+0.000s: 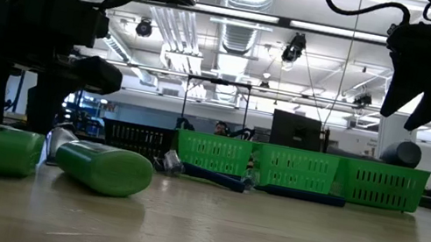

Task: Pick & Place Travel size toiletries
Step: Put the blue shave cream into the black basket

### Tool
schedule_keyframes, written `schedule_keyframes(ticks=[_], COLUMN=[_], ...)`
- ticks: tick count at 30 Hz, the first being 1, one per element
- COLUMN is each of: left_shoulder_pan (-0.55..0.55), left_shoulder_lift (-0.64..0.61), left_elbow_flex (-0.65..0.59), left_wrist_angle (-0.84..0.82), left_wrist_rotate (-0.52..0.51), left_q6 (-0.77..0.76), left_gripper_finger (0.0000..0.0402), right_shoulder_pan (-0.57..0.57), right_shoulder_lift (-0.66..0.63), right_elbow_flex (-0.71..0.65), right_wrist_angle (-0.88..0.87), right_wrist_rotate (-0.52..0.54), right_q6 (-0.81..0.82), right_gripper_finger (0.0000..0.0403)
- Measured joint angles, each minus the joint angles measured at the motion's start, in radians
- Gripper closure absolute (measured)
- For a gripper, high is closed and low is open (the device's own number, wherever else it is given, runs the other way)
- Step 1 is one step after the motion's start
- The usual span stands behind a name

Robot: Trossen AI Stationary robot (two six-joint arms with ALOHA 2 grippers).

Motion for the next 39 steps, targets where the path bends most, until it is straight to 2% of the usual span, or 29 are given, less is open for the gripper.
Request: schedule_keyframes(ticks=[5,9,14,20,25,29,32,35,39], left_shoulder_pan=[0.003,0.009,0.06,0.269,0.51,0.678,0.758,0.781,0.76], left_shoulder_lift=[-0.013,-0.056,-0.131,-0.213,-0.263,-0.277,-0.265,-0.24,-0.178], left_elbow_flex=[0.025,0.097,0.163,0.179,0.166,0.157,0.156,0.156,0.154], left_wrist_angle=[-0.049,-0.146,-0.205,-0.214,-0.115,0.048,0.137,0.155,0.131], left_wrist_rotate=[-0.004,-0.036,-0.089,-0.101,-0.042,-0.042,-0.048,-0.096,-0.121], left_q6=[-0.001,-0.032,-0.166,-0.578,-0.895,-1.018,-1.08,-1.093,-1.107], left_gripper_finger=[0.0271,0.0255,0.0266,0.0267,0.0261,0.0266,0.0267,0.0267,0.0267], right_shoulder_pan=[0.0,0.0,0.0,0.0,0.0,0.0,0.0,0.0,0.0], right_shoulder_lift=[0.0,0.0,0.0,0.0,0.0,-0.001,-0.001,-0.001,-0.001], right_elbow_flex=[0.0,0.006,0.011,0.011,0.011,0.011,0.015,0.015,0.015], right_wrist_angle=[0.003,0.003,0.003,0.007,0.01,0.01,0.011,0.011,0.011], right_wrist_rotate=[-0.003,-0.003,0.001,0.005,0.006,0.009,0.009,0.01,0.027], right_q6=[0.009,0.01,0.008,0.024,0.026,0.027,0.027,0.028,0.066], right_gripper_finger=[0.0035,0.0035,0.0035,0.0035,0.0035,0.0035,0.0035,0.0035,0.0035])
